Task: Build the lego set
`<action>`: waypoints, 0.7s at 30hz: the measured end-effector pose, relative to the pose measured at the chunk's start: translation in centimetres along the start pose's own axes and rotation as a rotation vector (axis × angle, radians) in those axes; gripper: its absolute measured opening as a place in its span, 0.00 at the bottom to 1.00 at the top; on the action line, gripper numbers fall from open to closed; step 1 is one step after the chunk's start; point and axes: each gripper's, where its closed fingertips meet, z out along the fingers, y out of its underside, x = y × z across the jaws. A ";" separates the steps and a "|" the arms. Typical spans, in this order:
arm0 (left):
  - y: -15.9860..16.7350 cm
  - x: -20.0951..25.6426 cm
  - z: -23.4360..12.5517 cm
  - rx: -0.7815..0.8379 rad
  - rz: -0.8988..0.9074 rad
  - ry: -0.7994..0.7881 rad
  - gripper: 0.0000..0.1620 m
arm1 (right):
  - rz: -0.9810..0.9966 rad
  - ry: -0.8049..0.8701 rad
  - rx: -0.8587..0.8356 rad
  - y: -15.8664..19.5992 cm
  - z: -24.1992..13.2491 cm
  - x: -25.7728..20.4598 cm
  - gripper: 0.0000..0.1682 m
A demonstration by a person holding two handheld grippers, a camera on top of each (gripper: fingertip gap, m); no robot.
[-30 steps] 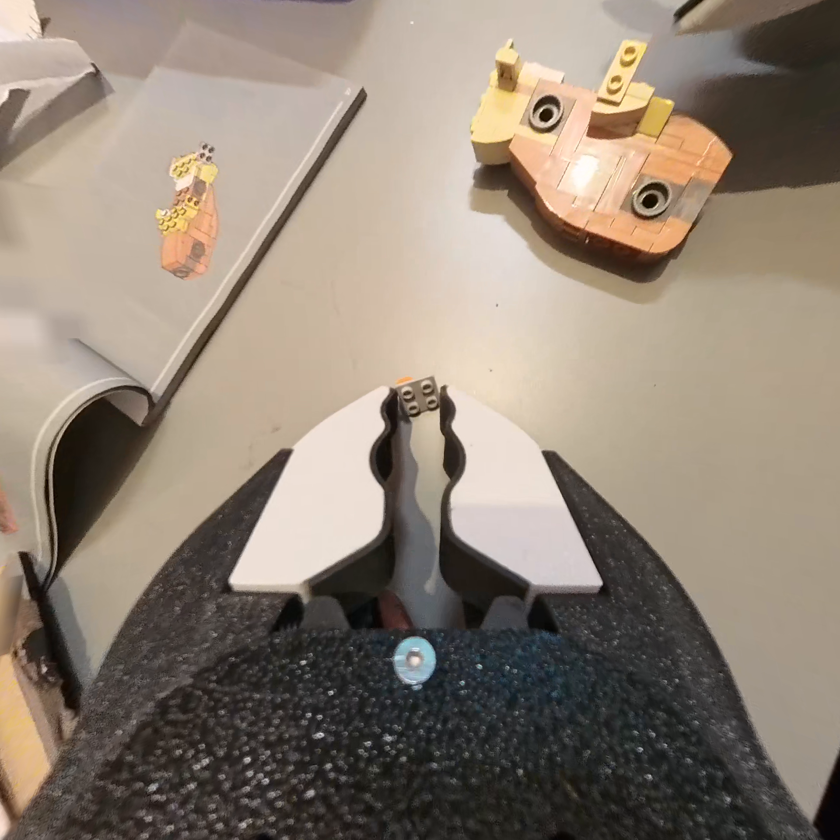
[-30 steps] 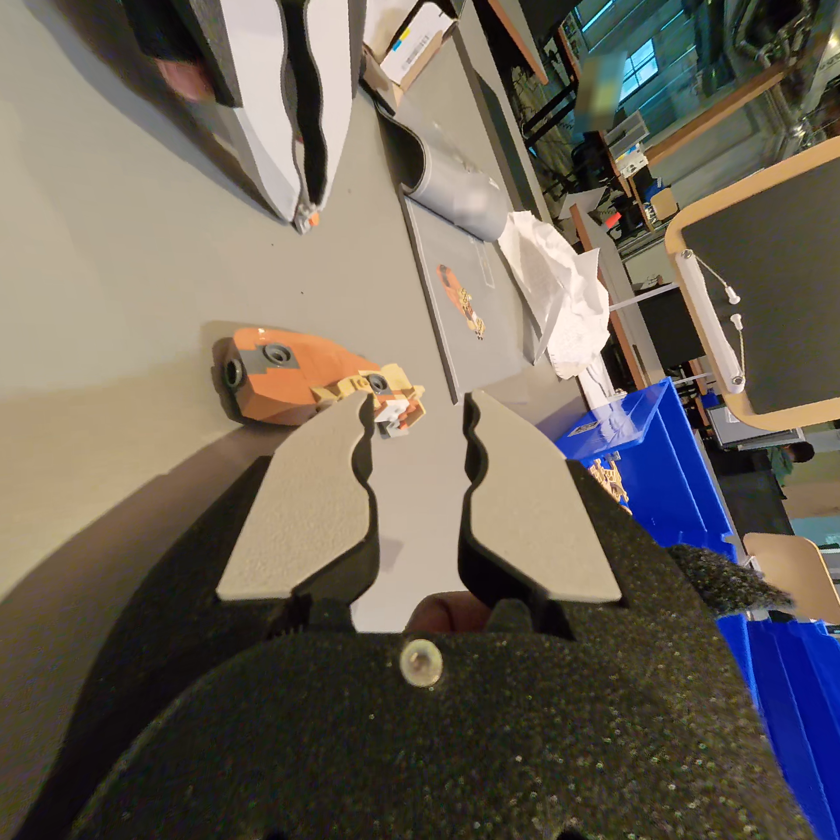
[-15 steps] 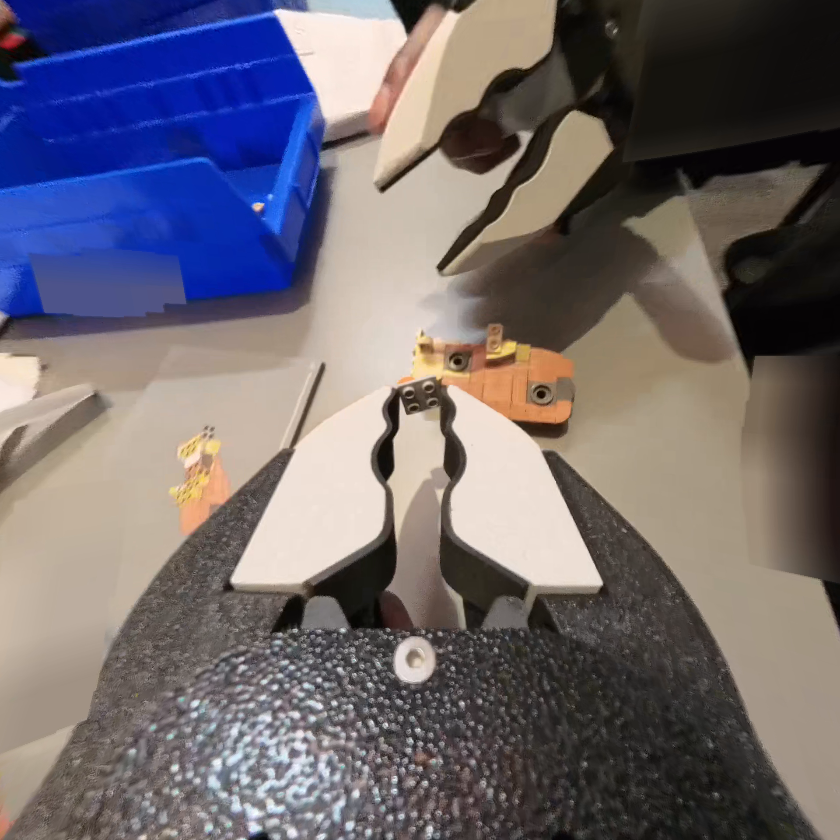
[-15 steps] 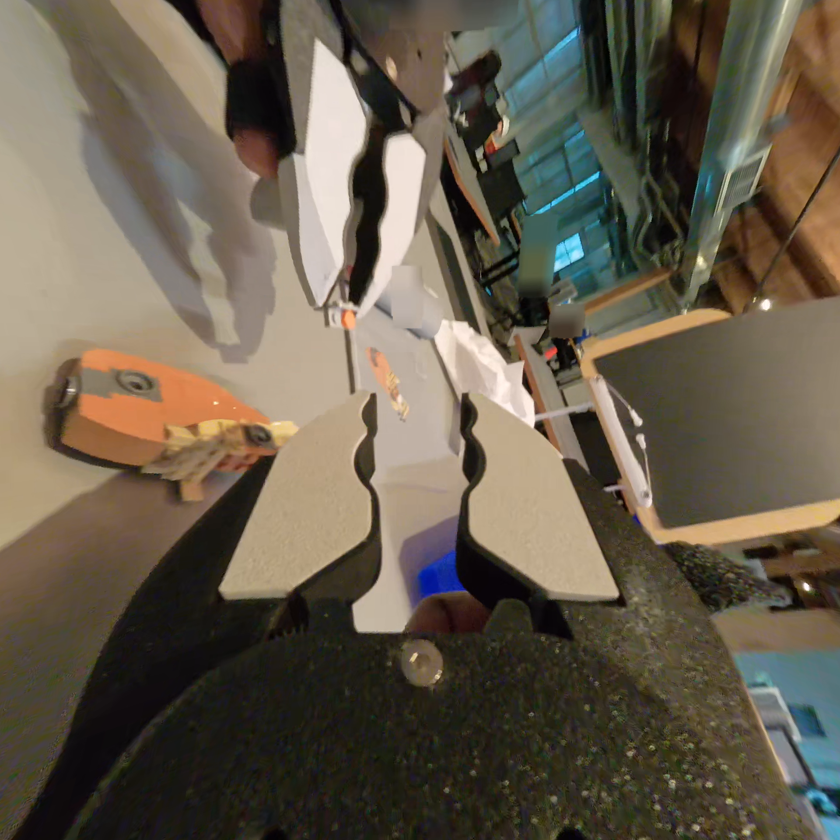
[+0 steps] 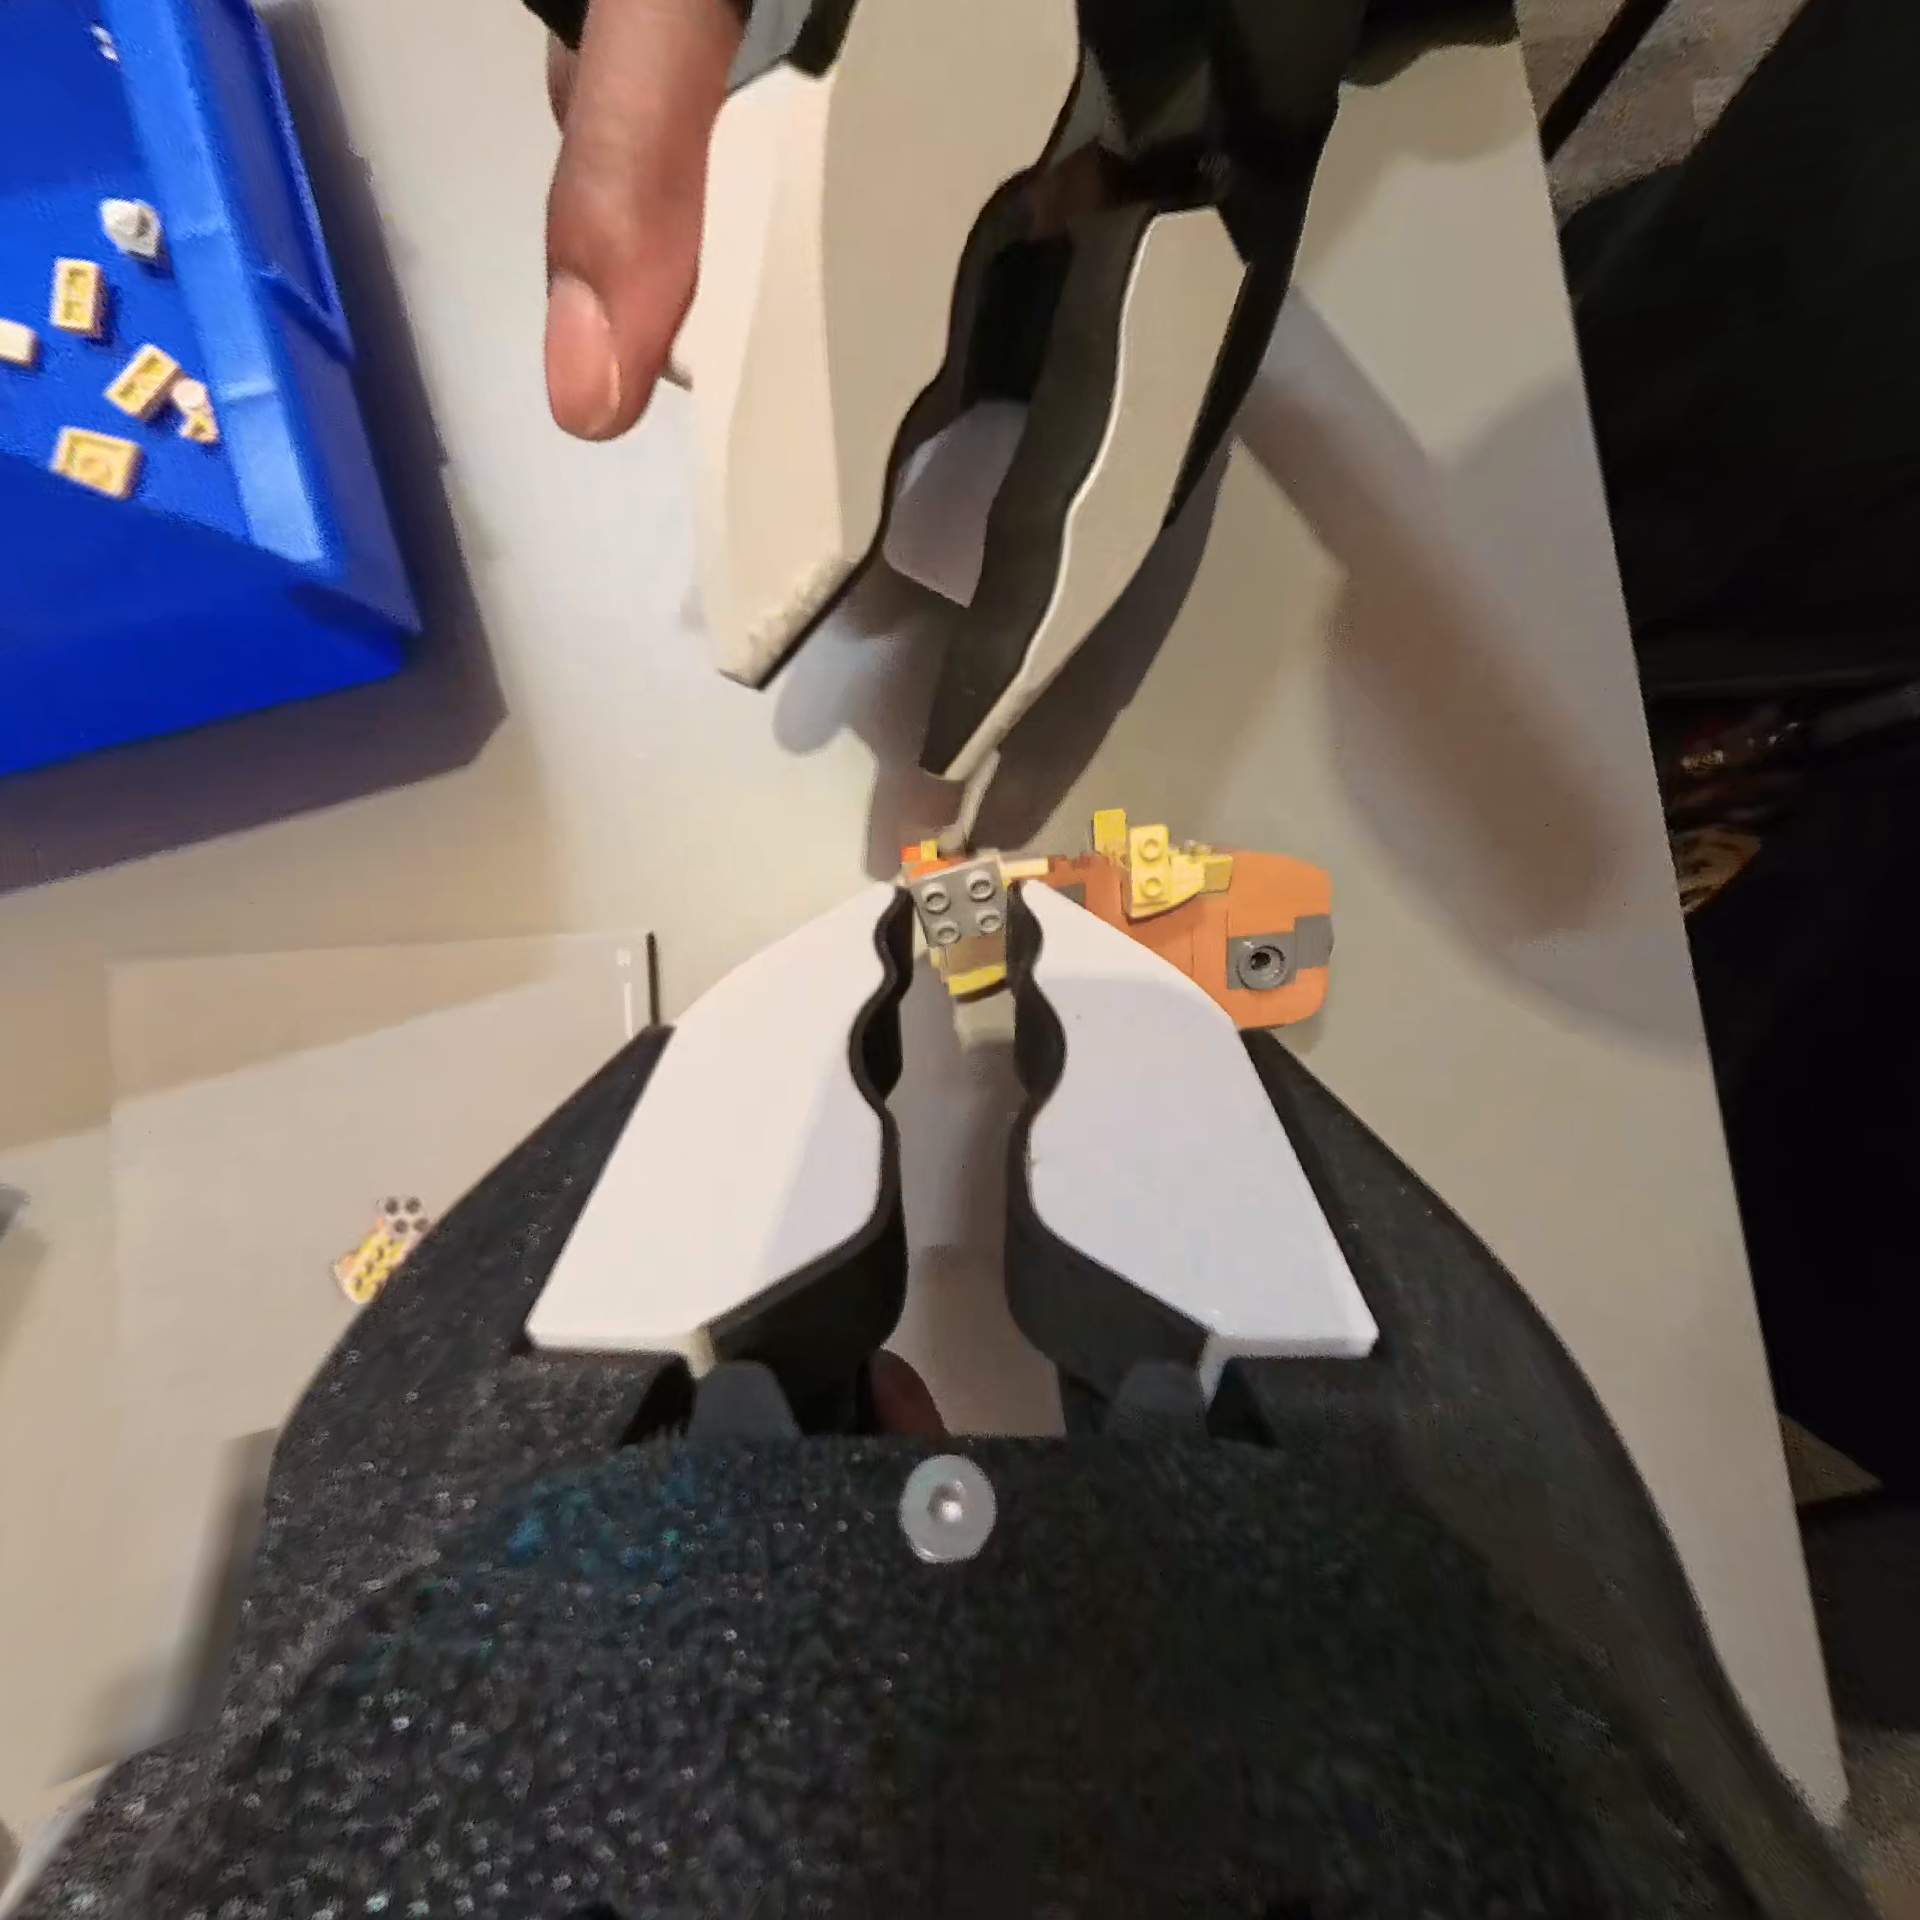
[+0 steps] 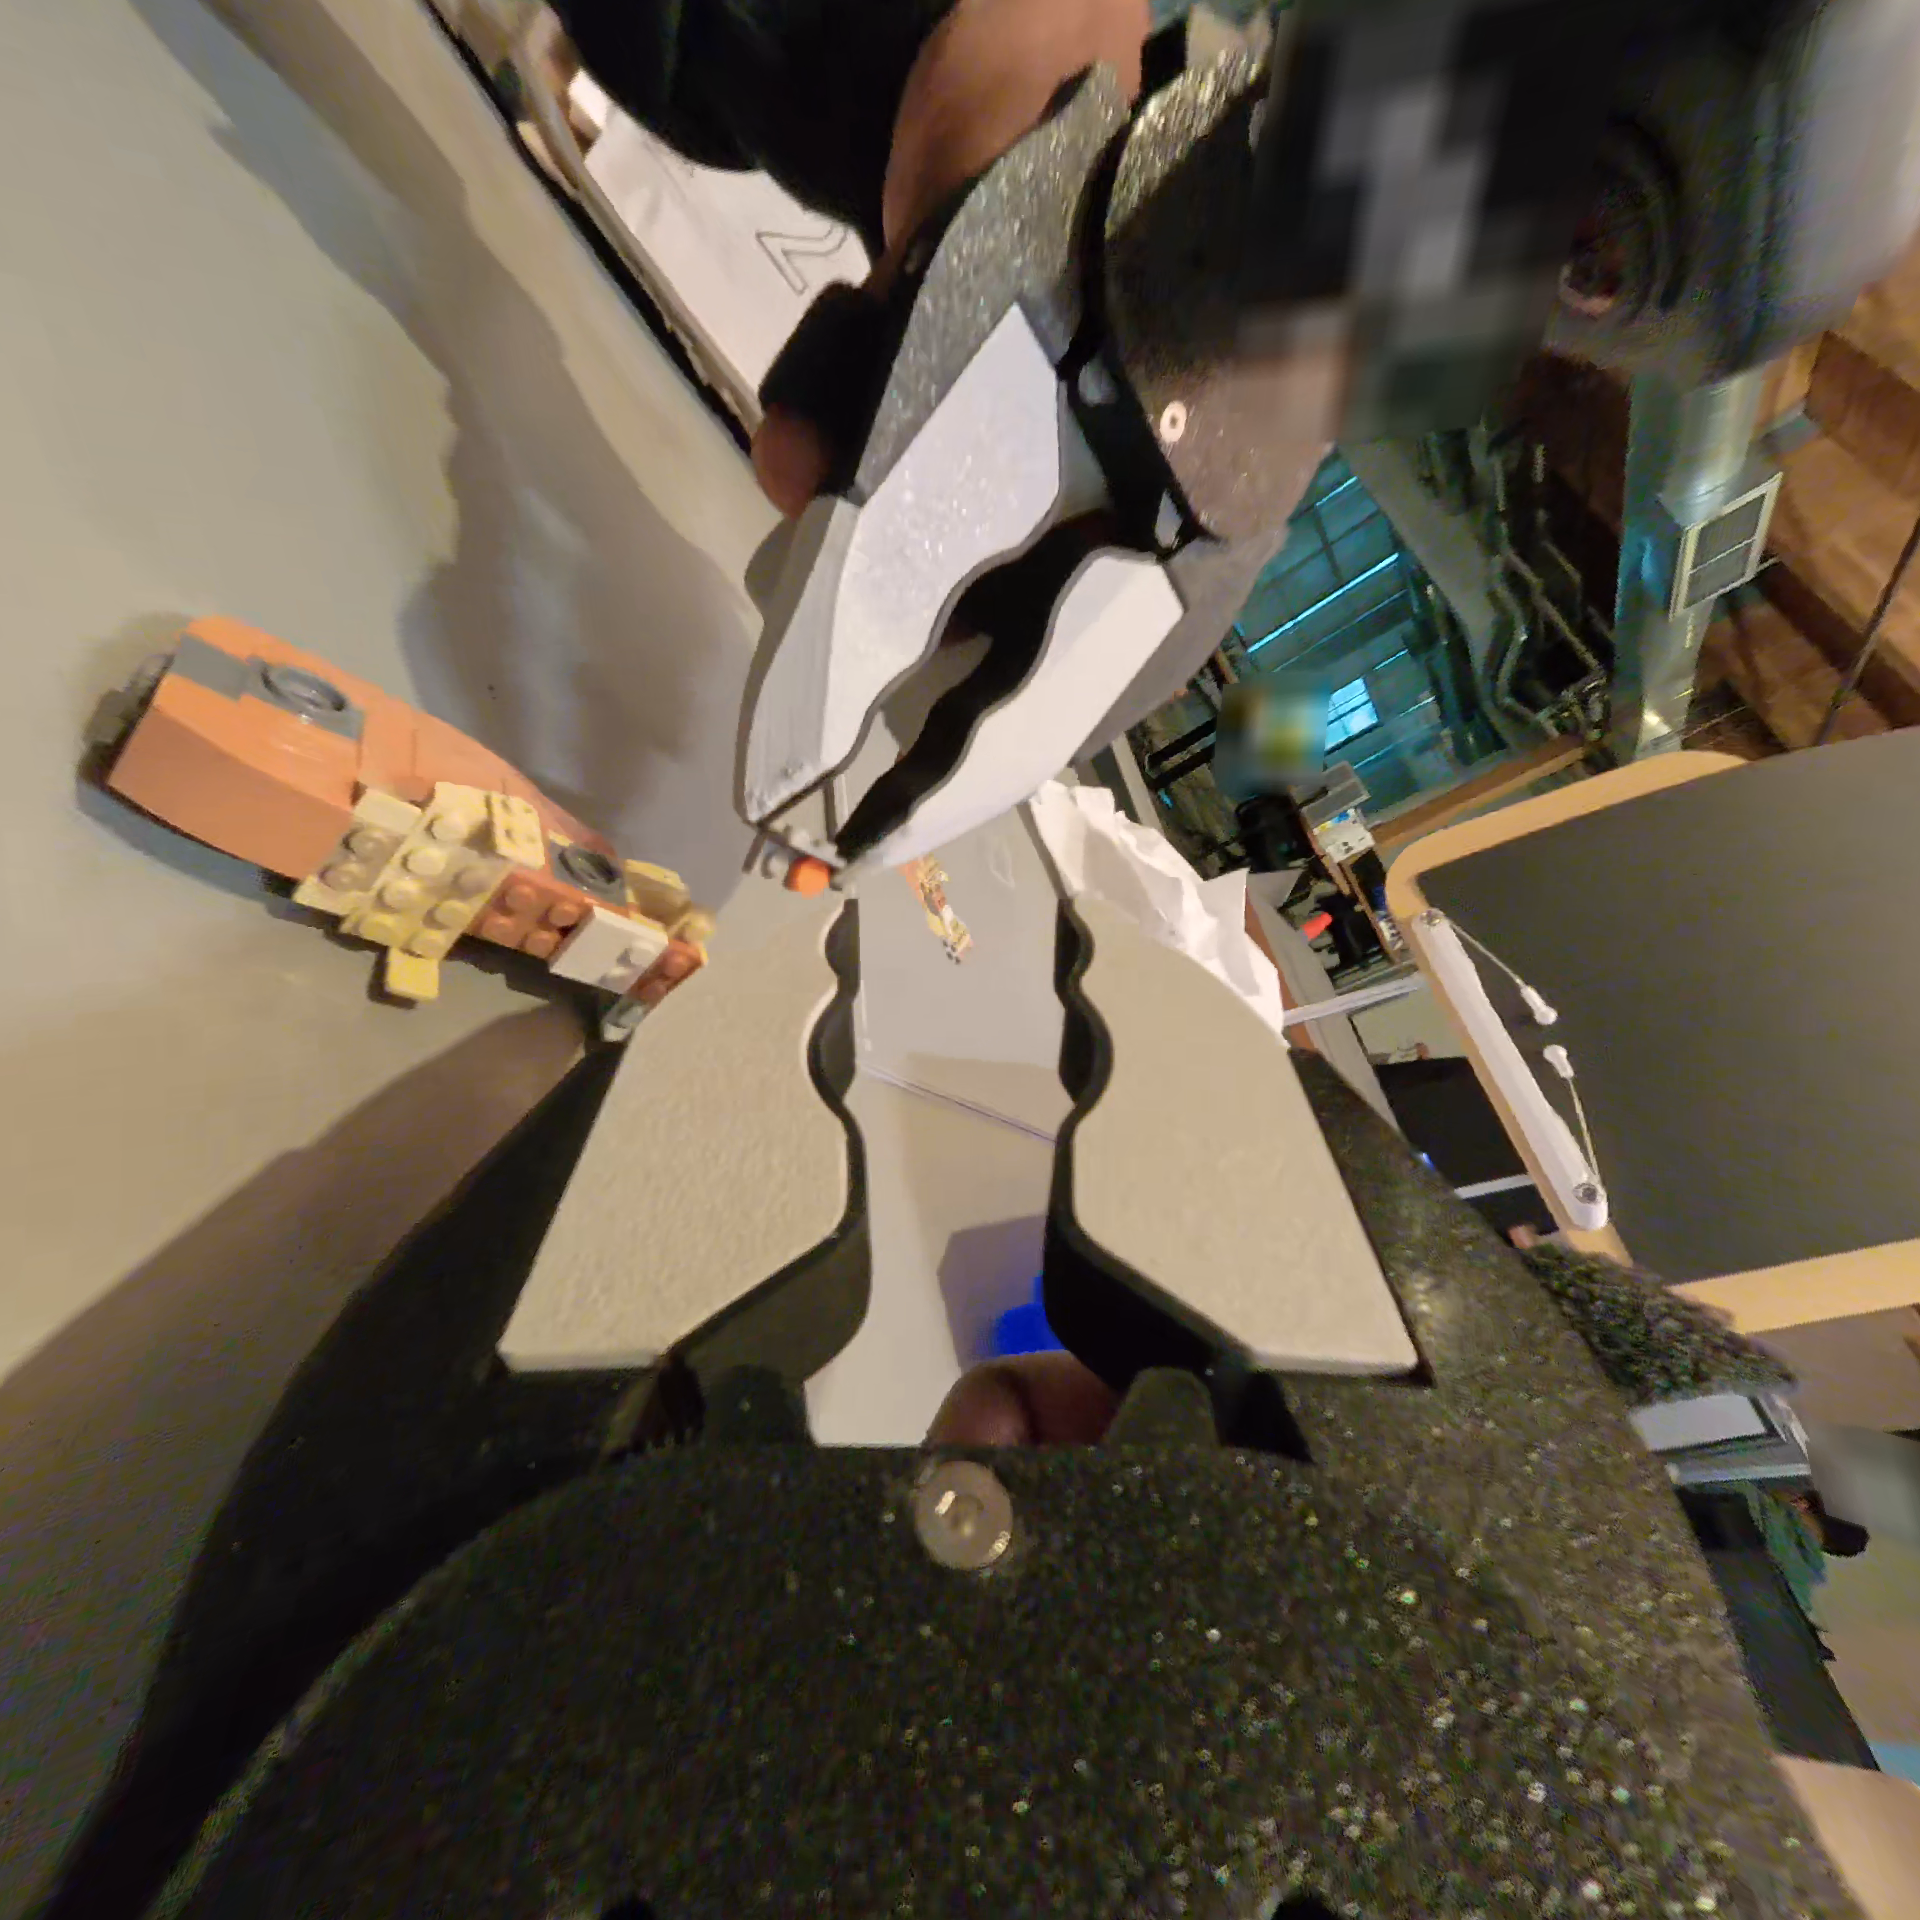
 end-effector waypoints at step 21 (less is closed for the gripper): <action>-0.3 2.2 -0.2 -0.185 0.113 0.382 0.10 | -0.417 -0.058 0.086 -2.8 -0.6 -2.9 0.13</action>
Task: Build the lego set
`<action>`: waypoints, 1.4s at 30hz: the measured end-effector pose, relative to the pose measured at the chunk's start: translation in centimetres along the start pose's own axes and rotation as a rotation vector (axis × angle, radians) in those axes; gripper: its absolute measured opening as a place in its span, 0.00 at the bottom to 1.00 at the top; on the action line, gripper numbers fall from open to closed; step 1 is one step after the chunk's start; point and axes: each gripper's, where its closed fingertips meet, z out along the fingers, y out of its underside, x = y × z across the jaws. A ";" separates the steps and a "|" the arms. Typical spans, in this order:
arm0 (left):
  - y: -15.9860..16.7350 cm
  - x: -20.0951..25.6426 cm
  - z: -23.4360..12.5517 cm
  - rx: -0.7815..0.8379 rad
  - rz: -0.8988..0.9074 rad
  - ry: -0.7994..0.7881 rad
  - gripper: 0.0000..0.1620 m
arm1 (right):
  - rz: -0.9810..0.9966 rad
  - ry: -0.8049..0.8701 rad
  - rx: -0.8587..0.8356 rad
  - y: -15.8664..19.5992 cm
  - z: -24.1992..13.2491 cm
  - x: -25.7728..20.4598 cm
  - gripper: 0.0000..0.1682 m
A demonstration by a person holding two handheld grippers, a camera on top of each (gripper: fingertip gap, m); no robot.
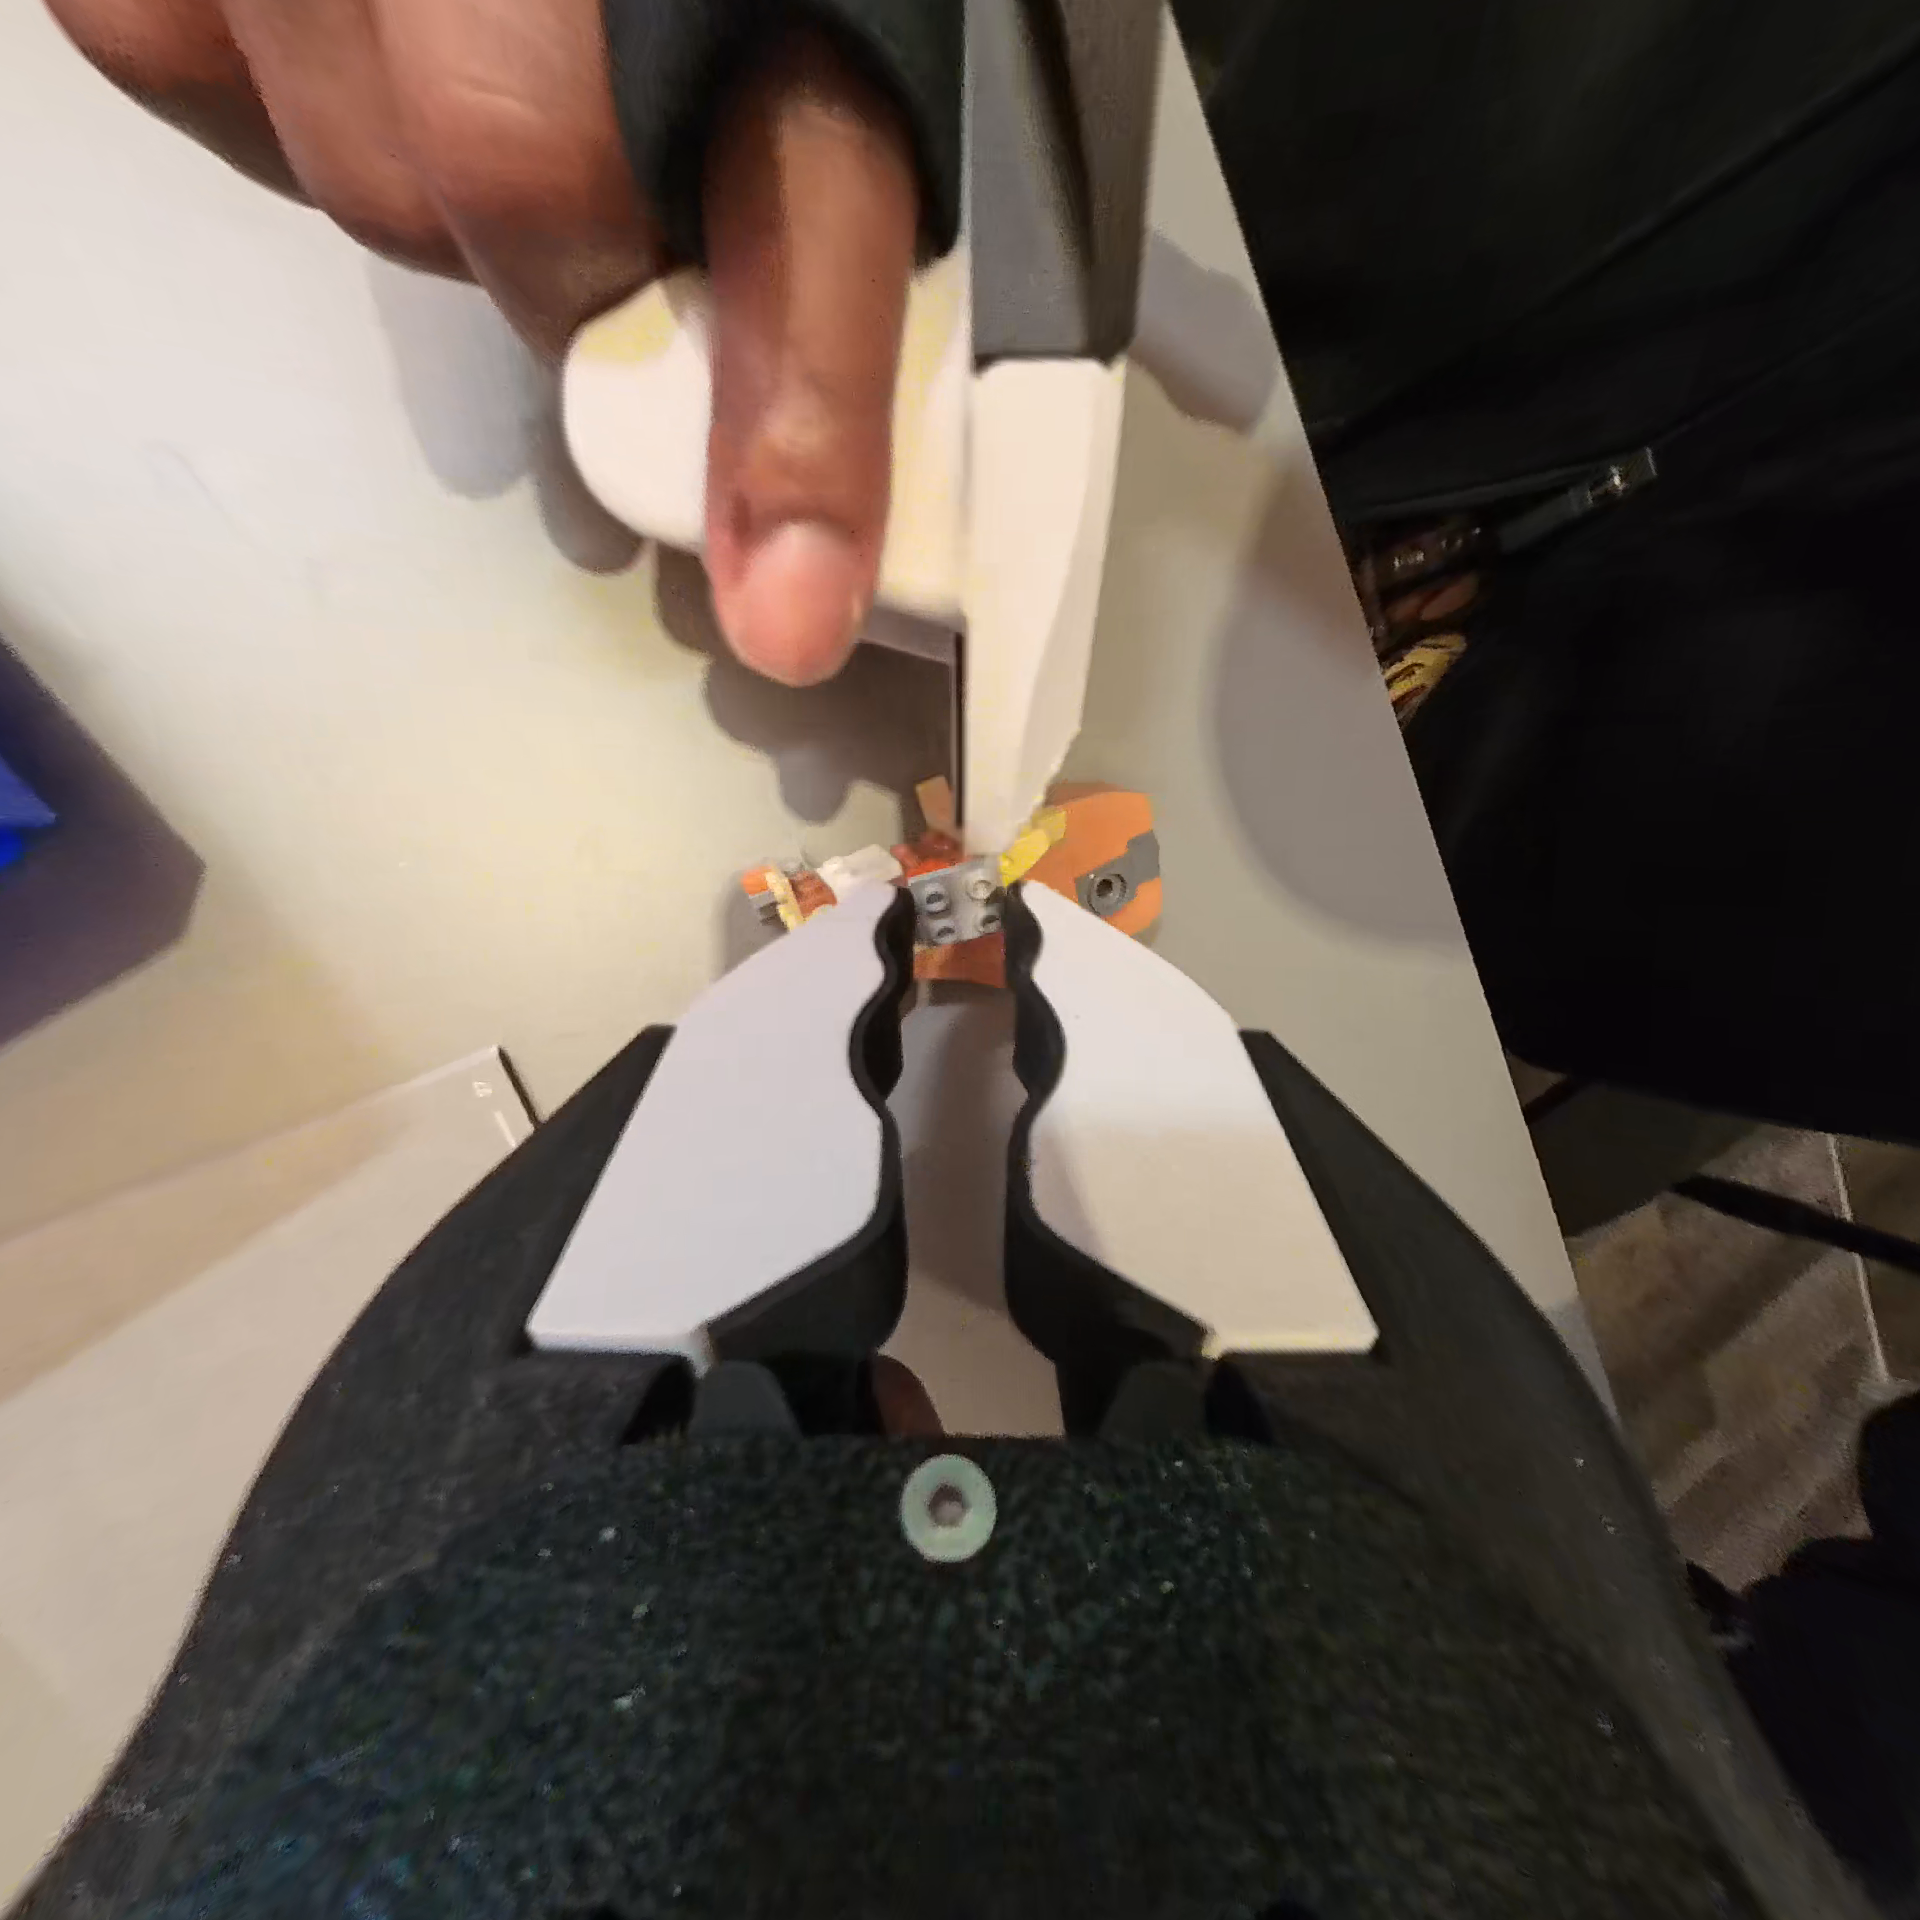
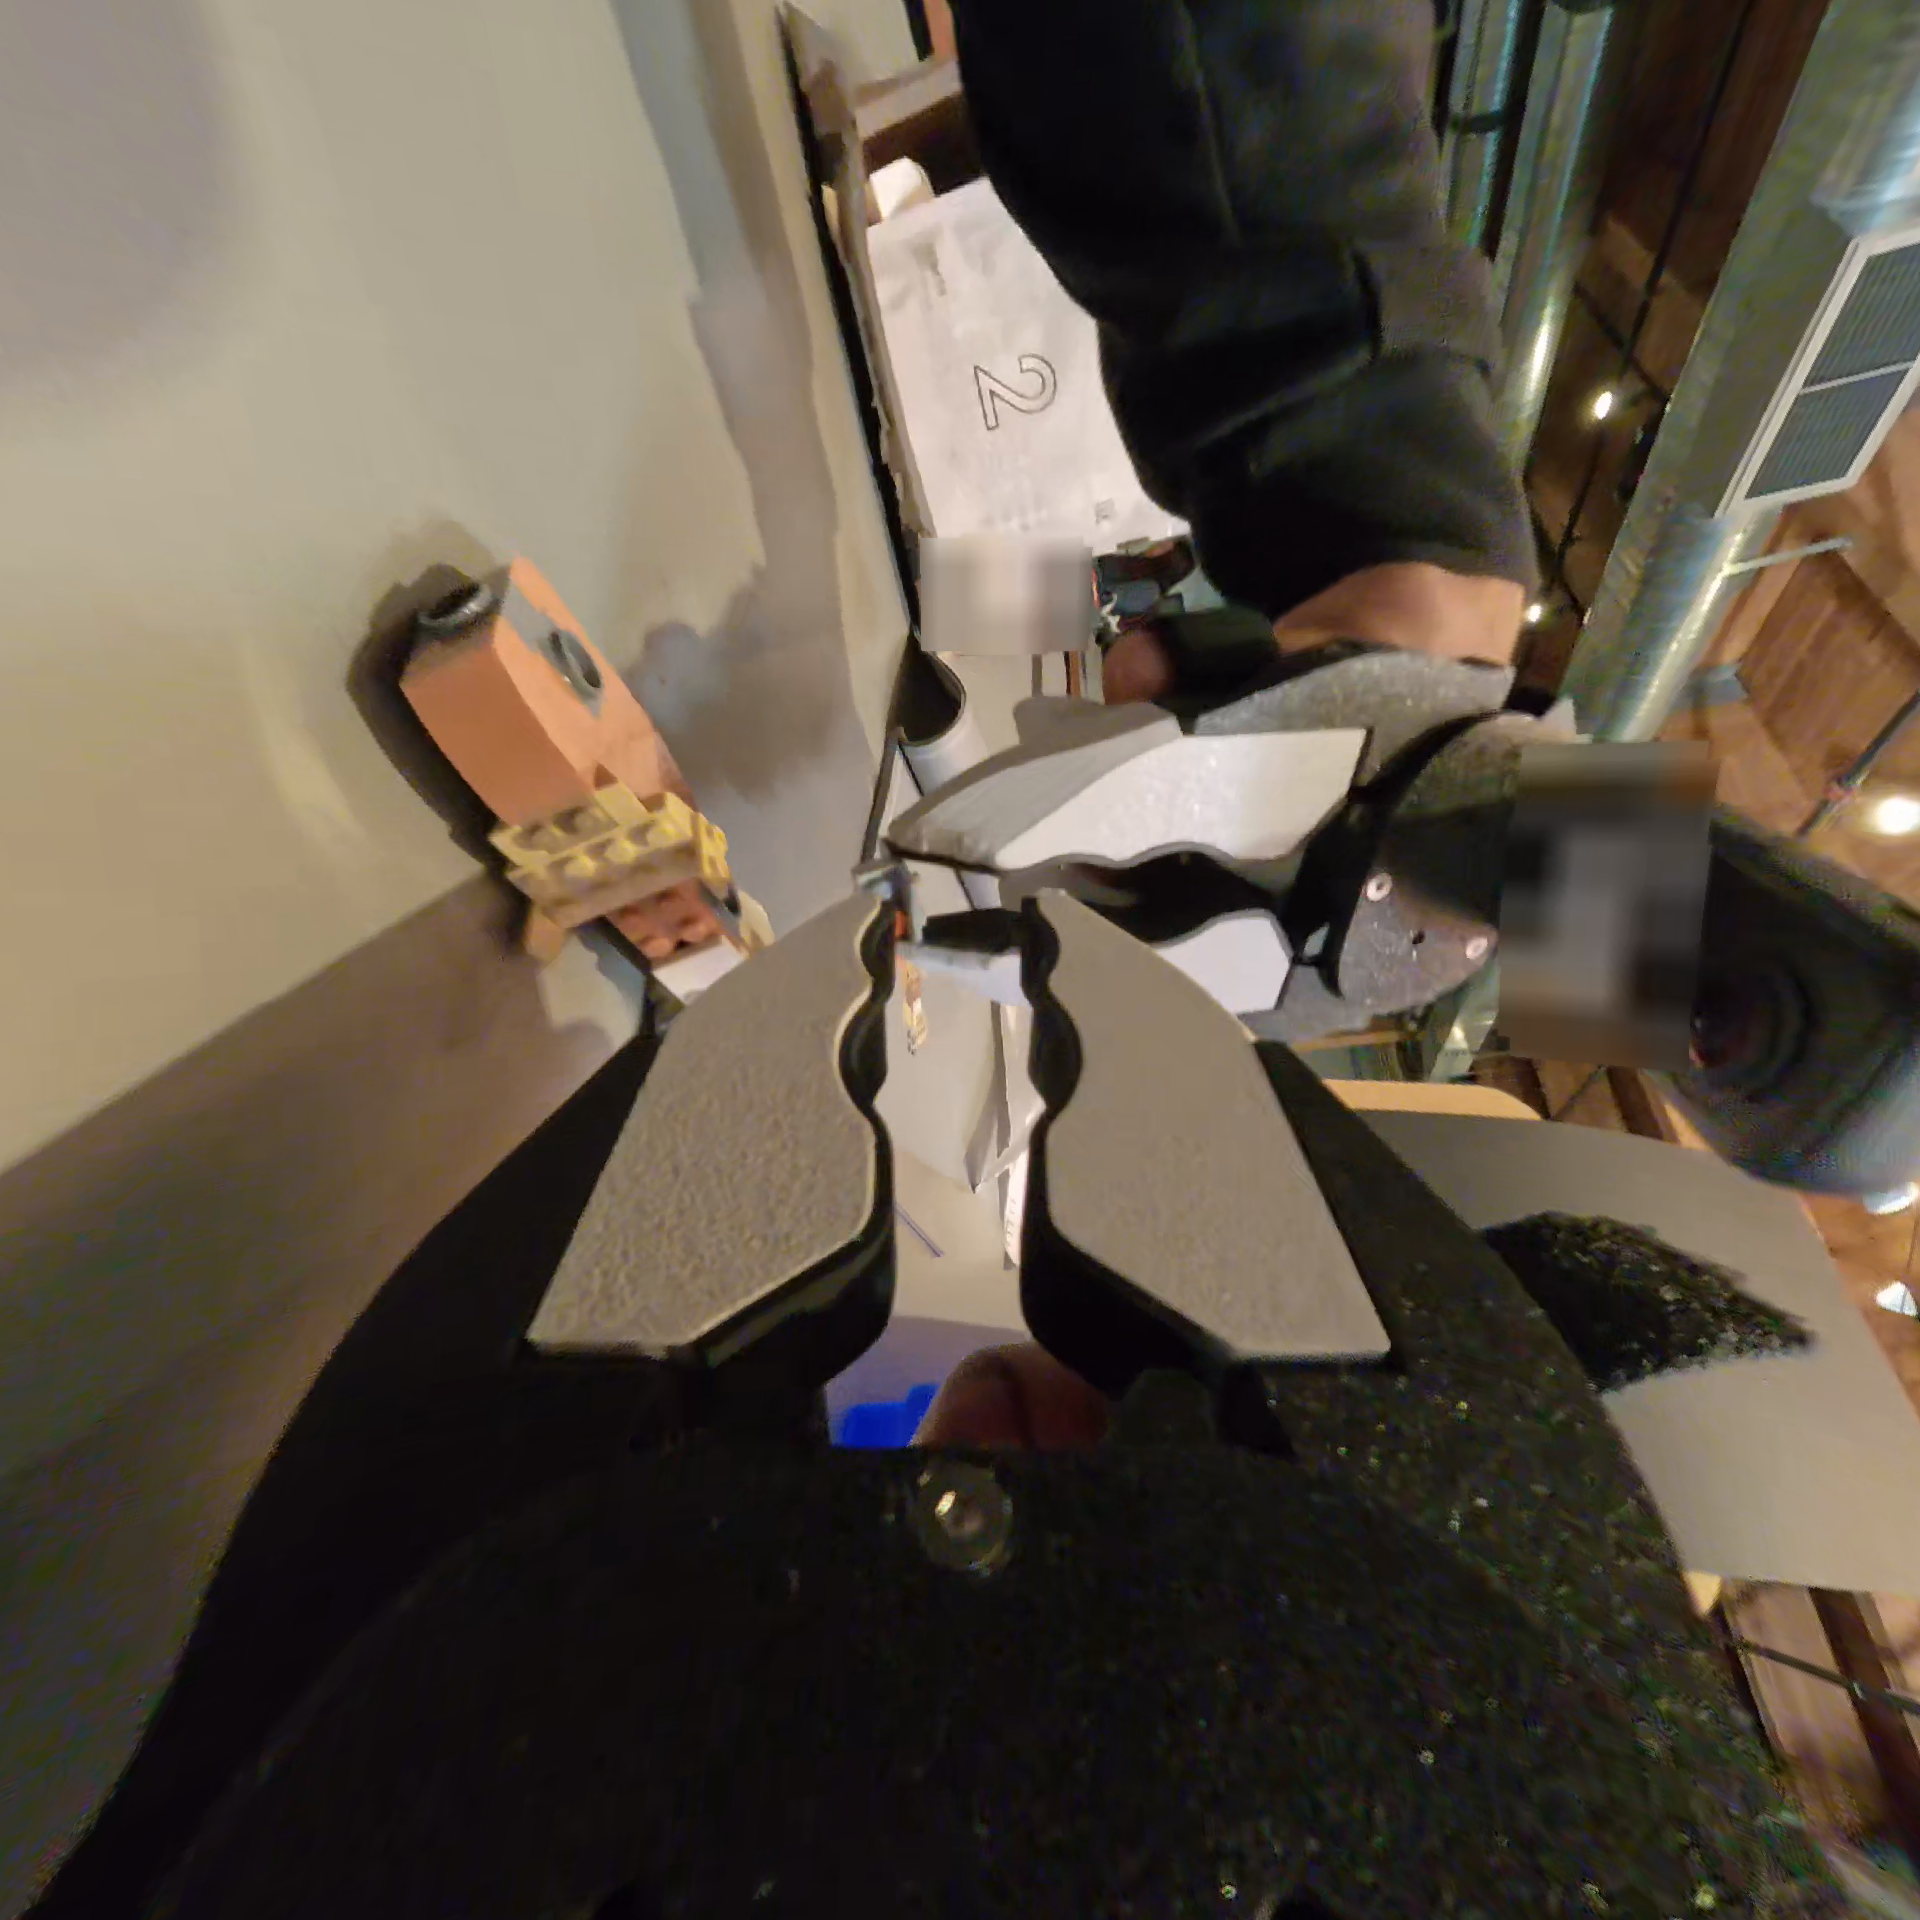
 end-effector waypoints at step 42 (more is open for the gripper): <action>2.2 -2.4 0.4 0.469 -0.094 -0.358 0.13 | -0.072 -0.001 -0.063 2.5 0.6 -1.7 0.01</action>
